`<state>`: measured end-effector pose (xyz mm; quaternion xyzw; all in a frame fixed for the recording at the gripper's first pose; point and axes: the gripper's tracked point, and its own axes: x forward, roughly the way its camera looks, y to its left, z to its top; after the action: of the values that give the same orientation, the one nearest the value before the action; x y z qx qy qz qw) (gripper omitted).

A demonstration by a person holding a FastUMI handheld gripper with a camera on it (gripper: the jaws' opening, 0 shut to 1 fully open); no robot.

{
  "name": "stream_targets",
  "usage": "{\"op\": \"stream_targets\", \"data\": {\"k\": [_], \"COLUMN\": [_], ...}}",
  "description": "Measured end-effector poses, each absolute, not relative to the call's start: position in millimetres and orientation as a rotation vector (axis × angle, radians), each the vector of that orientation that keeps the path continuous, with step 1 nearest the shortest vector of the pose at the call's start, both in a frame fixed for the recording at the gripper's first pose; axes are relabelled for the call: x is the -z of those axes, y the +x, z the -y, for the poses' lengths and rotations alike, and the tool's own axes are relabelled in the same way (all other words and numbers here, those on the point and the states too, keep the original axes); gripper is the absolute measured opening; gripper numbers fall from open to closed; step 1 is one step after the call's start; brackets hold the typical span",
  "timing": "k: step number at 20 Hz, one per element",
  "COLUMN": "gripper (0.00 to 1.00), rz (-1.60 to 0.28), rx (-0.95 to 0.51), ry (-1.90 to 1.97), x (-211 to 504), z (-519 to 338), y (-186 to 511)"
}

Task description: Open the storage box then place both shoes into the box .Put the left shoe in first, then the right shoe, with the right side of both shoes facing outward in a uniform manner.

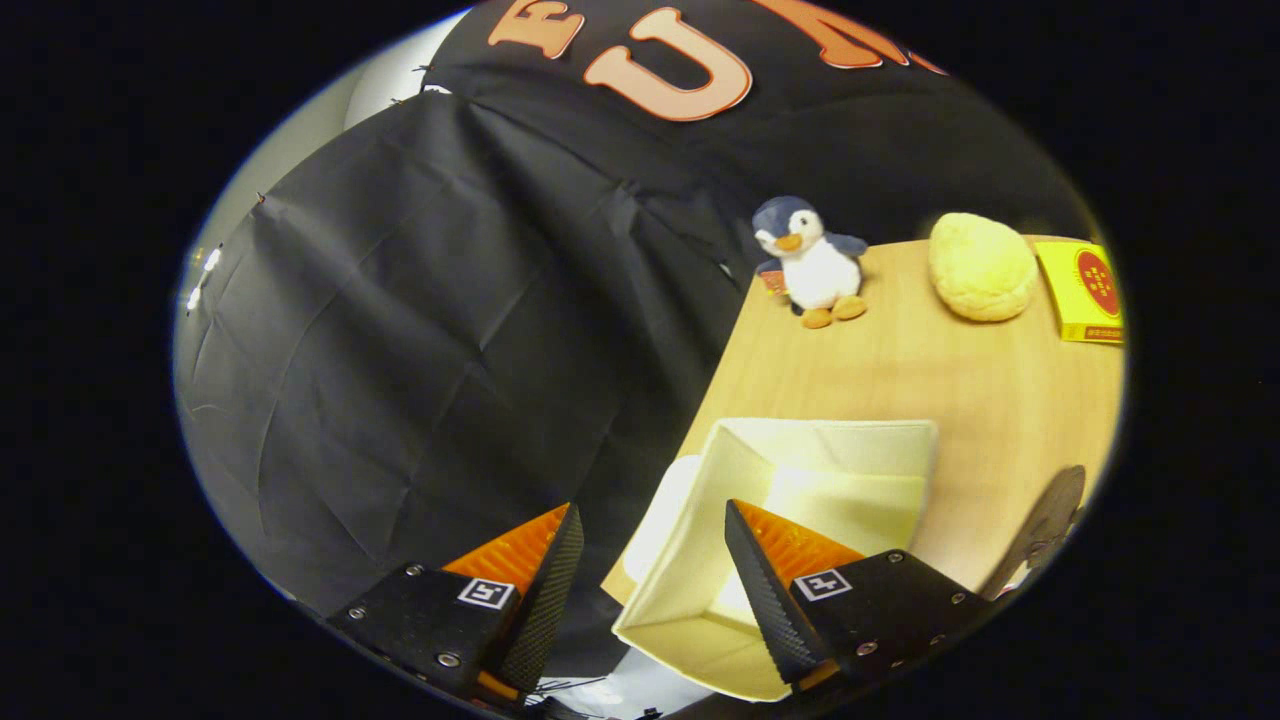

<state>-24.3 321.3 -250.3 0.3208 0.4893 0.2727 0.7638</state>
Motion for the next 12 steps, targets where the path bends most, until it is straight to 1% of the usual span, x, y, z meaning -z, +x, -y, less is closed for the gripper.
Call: {"op": "stream_targets", "data": {"k": [5,7,8,12], "gripper": [0.89,0.94,0.95,0.96], "rz": [-1.015,-1.014,-1.020,-1.070], "rx": [-0.491,-0.442,-0.416,-0.324], "ry": [0.589,0.553,0.534,0.459], "x": [276.3,293.1,303.2,344.2], "z": [-236.9,-209.4,-193.6,-142.5], "y": [-42.9,-49.5,-52.8,-73.5]}}
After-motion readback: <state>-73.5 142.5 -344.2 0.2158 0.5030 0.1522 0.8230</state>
